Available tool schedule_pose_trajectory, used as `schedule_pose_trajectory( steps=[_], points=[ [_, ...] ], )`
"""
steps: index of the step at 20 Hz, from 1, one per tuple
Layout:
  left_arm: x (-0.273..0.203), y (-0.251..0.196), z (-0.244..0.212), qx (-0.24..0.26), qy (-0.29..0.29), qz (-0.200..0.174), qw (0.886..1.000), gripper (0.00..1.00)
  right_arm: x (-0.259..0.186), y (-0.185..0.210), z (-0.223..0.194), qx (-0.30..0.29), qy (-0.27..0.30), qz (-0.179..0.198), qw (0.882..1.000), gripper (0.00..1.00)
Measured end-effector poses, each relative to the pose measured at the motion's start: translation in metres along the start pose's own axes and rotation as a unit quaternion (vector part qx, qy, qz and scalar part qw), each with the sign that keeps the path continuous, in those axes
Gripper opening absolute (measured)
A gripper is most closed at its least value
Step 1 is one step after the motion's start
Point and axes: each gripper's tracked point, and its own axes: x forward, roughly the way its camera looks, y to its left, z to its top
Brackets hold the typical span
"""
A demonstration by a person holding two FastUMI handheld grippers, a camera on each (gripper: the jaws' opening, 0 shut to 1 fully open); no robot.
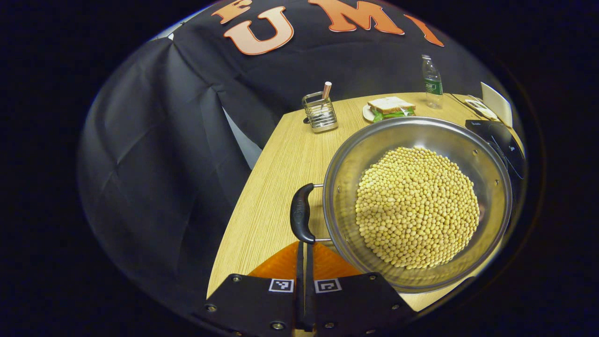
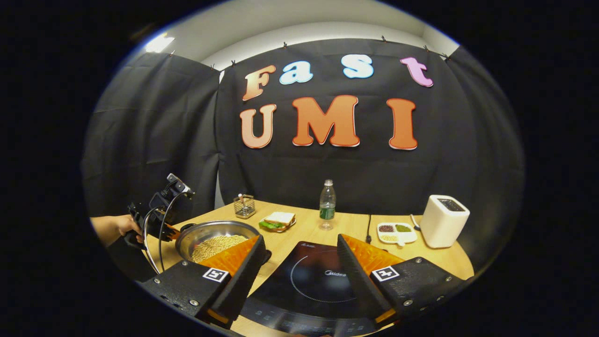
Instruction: First push the handle of the pot to place it horizontally, then grasp the pot with both hands and set it on the induction cooktop.
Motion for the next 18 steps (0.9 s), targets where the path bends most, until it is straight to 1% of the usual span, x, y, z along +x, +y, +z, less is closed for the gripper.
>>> schedule_pose_trajectory(
  steps=[3,5,7,9,12,13,14,15,17,18],
  points=[
    [0.005,0.004,0.003,-0.008,-0.015,-0.002,1.000,0.02,0.015,0.021,-0.026,0.005,0.052,0.016,0.999,0.96],
    [0.001,0.010,0.006,-0.017,-0.030,-0.003,0.999,0.03,0.022,0.033,-0.031,0.001,0.063,0.024,0.998,0.96],
    [-0.007,0.023,0.010,-0.019,-0.044,0.005,0.999,0.02,0.034,0.042,-0.037,-0.001,0.072,0.029,0.997,0.95],
    [-0.018,0.031,0.019,-0.023,-0.064,0.006,0.998,0.02,0.044,0.053,-0.044,0.009,0.085,0.035,0.996,0.96],
    [-0.032,0.043,0.034,-0.050,-0.086,-0.005,0.995,0.06,0.057,0.066,-0.054,0.031,0.112,0.040,0.992,0.96],
    [-0.034,0.047,0.041,-0.065,-0.093,-0.013,0.993,0.06,0.062,0.070,-0.057,0.038,0.121,0.041,0.991,0.96],
    [-0.034,0.045,0.047,-0.081,-0.098,-0.030,0.991,0.14,0.066,0.073,-0.060,0.044,0.130,0.040,0.990,0.95],
    [-0.035,0.045,0.052,-0.098,-0.099,-0.044,0.989,0.17,0.071,0.076,-0.062,0.050,0.138,0.039,0.988,0.95],
    [-0.034,0.042,0.063,-0.128,-0.102,-0.074,0.984,0.44,0.079,0.082,-0.066,0.059,0.154,0.036,0.986,0.95],
    [-0.034,0.037,0.068,-0.138,-0.104,-0.093,0.981,0.56,0.085,0.084,-0.069,0.063,0.162,0.034,0.984,0.95]
  ],
)
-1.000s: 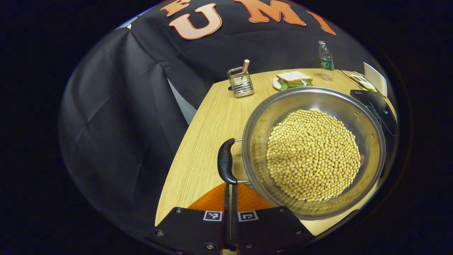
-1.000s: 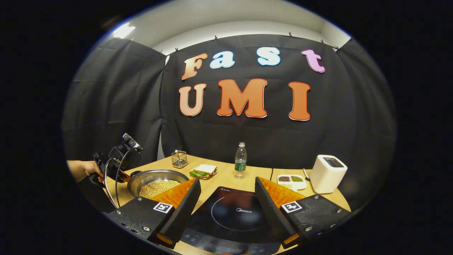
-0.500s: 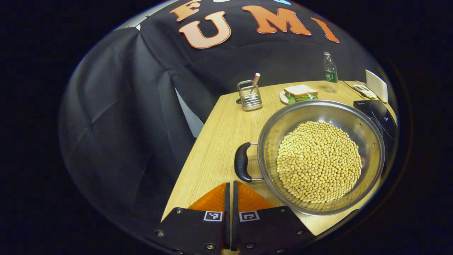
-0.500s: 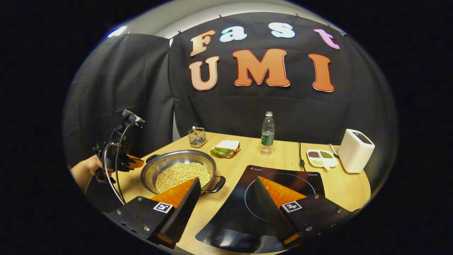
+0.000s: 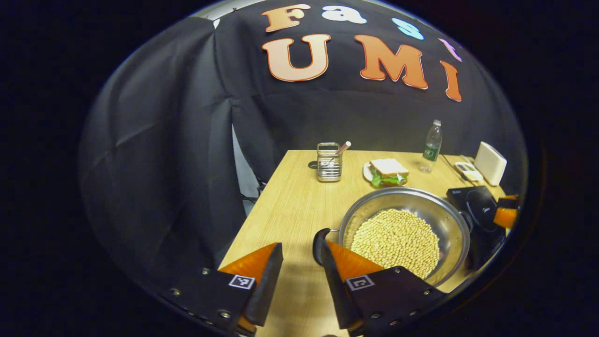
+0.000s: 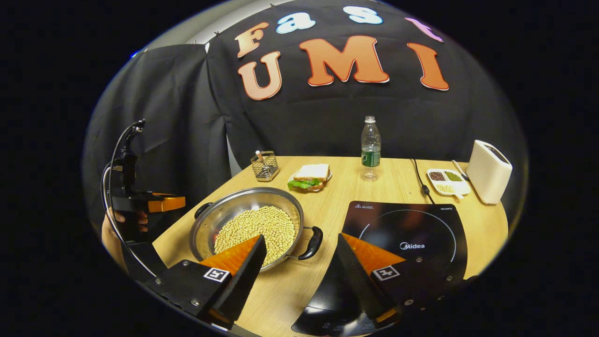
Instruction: First push the handle of the pot to place it horizontally, then grasp the pot with both hands and set it on the induction cooktop.
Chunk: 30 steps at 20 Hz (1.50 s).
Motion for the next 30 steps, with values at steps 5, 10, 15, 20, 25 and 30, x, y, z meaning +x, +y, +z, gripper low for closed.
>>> schedule_pose_trajectory(
  steps=[5,10,15,20,25,30],
  points=[
    [0.030,-0.028,-0.006,-0.017,0.027,-0.049,0.998,0.78,0.034,0.007,-0.018,0.028,0.054,-0.015,0.998,0.96],
    [0.060,-0.022,-0.017,-0.008,0.051,-0.033,0.998,0.89,0.067,-0.006,-0.037,0.031,0.100,-0.062,0.993,0.95],
    [0.079,-0.023,-0.043,0.008,0.088,-0.028,0.996,0.90,0.089,-0.003,-0.052,0.051,0.121,-0.071,0.989,0.92],
    [0.093,-0.029,-0.056,0.026,0.092,-0.029,0.995,0.90,0.101,-0.004,-0.058,0.046,0.130,-0.084,0.987,0.84],
    [0.100,-0.034,-0.065,0.034,0.094,-0.021,0.995,0.89,0.104,-0.009,-0.062,0.037,0.129,-0.104,0.985,0.66],
    [0.104,-0.038,-0.061,0.016,0.070,-0.016,0.997,0.79,0.104,-0.009,-0.060,0.050,0.128,-0.103,0.985,0.65]
  ],
)
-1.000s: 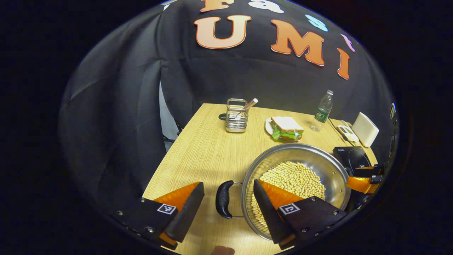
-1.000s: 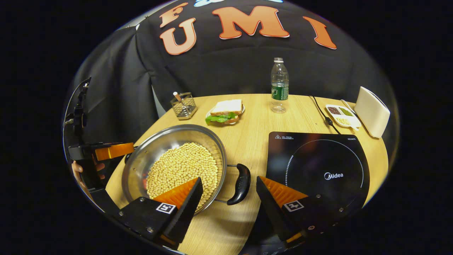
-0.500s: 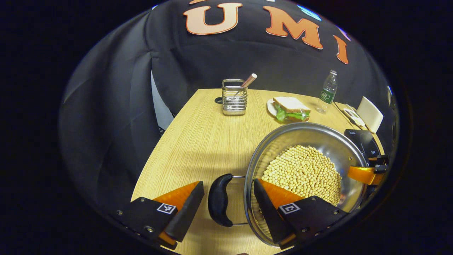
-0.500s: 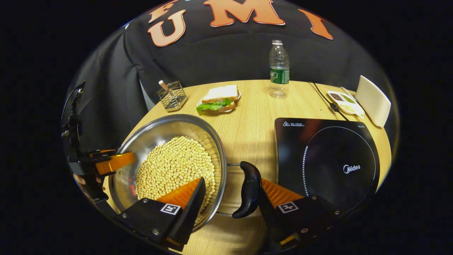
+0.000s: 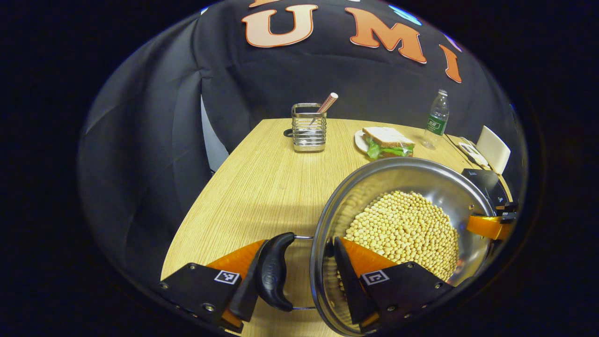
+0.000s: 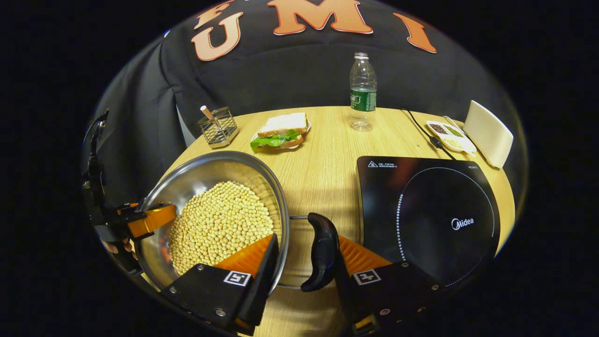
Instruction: First push the handle of the pot to place it horizontally, then grasp the pot with both hands and set it on the induction cooktop.
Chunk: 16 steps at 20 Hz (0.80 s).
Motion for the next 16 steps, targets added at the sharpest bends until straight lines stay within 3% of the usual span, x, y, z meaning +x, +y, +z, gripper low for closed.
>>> schedule_pose_trajectory(
  steps=[2,8,16],
  points=[
    [-0.004,0.001,0.002,-0.013,-0.010,0.004,1.000,0.73,0.000,0.000,-0.001,0.013,0.006,-0.002,1.000,0.63],
    [-0.017,0.001,0.009,-0.010,-0.035,0.025,0.999,0.70,-0.008,0.000,-0.003,0.021,0.010,0.006,1.000,0.48],
    [-0.070,-0.022,0.042,0.015,-0.092,0.023,0.995,0.70,-0.054,-0.026,0.030,0.029,-0.041,0.013,0.999,0.51]
  ],
)
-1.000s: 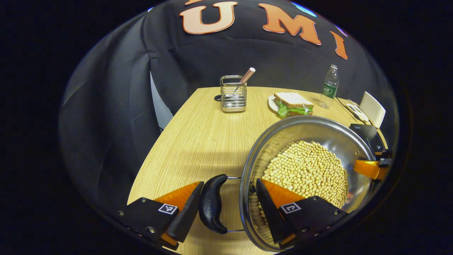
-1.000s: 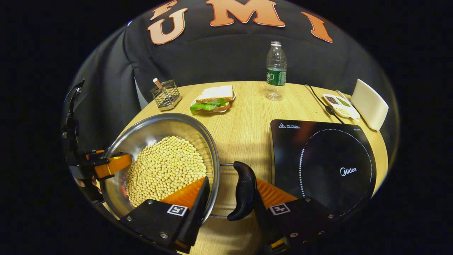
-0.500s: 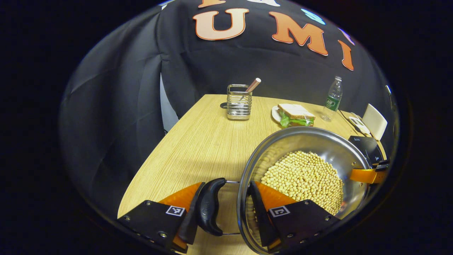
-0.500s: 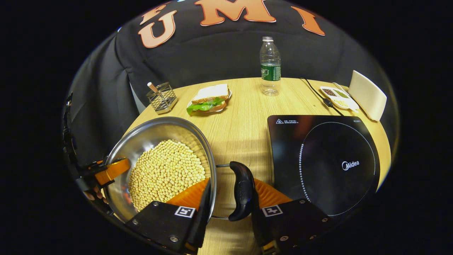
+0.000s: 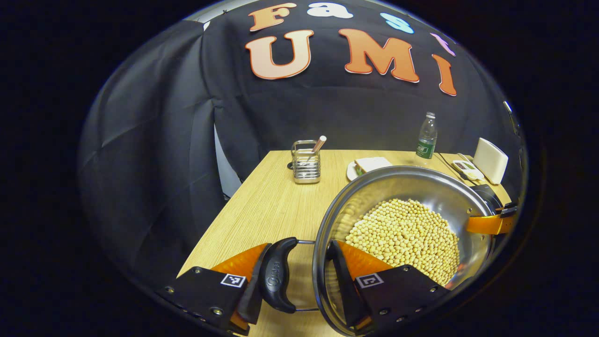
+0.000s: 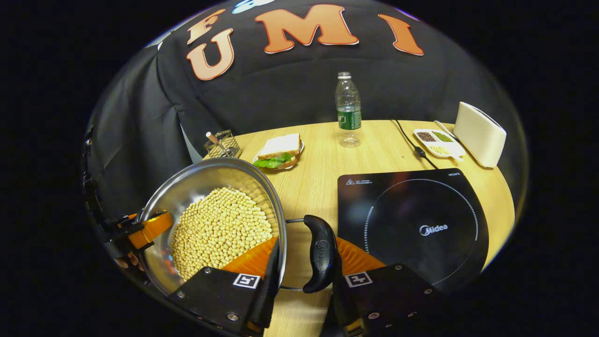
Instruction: First push the handle of the pot to place it horizontally, then grasp the pot with both hands and set it on the induction cooktop.
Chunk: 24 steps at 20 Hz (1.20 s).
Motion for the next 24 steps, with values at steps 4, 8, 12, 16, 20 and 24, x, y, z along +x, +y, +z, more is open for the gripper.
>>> schedule_pose_trajectory(
  steps=[4,8,12,16,20,24],
  points=[
    [-0.018,-0.029,0.017,0.003,-0.018,-0.013,1.000,0.70,-0.026,-0.026,0.016,0.003,-0.025,-0.009,1.000,0.52],
    [-0.037,-0.062,0.038,0.010,-0.035,-0.025,0.999,0.70,-0.052,-0.058,0.031,0.009,-0.050,-0.015,0.999,0.51],
    [-0.045,-0.106,0.057,0.022,-0.053,-0.040,0.998,0.70,-0.075,-0.096,0.040,0.022,-0.067,-0.026,0.997,0.51],
    [-0.050,-0.153,0.067,0.030,-0.063,-0.062,0.996,0.70,-0.092,-0.138,0.045,0.033,-0.079,-0.045,0.995,0.47],
    [-0.054,-0.196,0.075,0.037,-0.073,-0.082,0.993,0.70,-0.108,-0.177,0.049,0.046,-0.093,-0.063,0.993,0.51],
    [-0.056,-0.237,0.081,0.047,-0.081,-0.099,0.991,0.70,-0.119,-0.212,0.048,0.061,-0.102,-0.077,0.990,0.46]
  ],
)
